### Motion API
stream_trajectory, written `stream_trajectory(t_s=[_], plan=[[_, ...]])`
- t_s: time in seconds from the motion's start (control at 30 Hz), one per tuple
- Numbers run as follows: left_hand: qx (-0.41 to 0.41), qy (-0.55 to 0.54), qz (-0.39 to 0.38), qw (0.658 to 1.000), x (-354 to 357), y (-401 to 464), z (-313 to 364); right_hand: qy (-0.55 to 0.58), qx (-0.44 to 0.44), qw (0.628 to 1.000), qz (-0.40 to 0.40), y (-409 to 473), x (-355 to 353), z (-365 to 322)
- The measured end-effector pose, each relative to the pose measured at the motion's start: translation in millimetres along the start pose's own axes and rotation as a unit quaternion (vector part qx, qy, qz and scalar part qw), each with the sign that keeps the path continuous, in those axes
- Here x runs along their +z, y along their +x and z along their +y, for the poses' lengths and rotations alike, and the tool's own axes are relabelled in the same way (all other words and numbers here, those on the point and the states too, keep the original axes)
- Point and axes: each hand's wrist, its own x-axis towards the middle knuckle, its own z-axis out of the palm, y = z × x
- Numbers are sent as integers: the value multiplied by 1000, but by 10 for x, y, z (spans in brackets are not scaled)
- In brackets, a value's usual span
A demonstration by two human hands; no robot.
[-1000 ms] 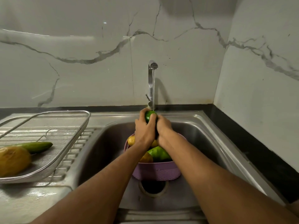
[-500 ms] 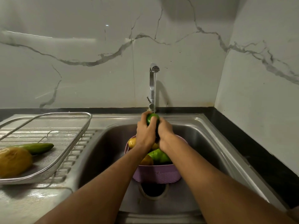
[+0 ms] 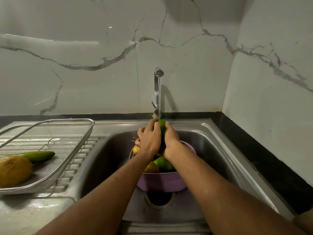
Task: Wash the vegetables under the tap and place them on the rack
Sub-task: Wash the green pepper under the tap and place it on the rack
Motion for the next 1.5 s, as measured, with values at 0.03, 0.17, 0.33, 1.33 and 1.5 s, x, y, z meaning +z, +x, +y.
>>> stream_trajectory(t_s=[0.03,0.17,0.33,1.33,1.5], plan=[[15,23,1,1000,-7,-3,-7,52,31,998,17,55,-52,-41],[26,-54,-5,998,24,-37,110,-7,-39,999,-13,331,-59,10],[-118,-70,-69,988,-44,178,324,-77,-72,994,-7,103,-111,-66],[11,-159,83,984,-212,196,41,-198,-179,960,-88,136,-221,-132],[60,-200,32,977,-200,155,-29,-104,-148,982,-62,170,-264,-198]])
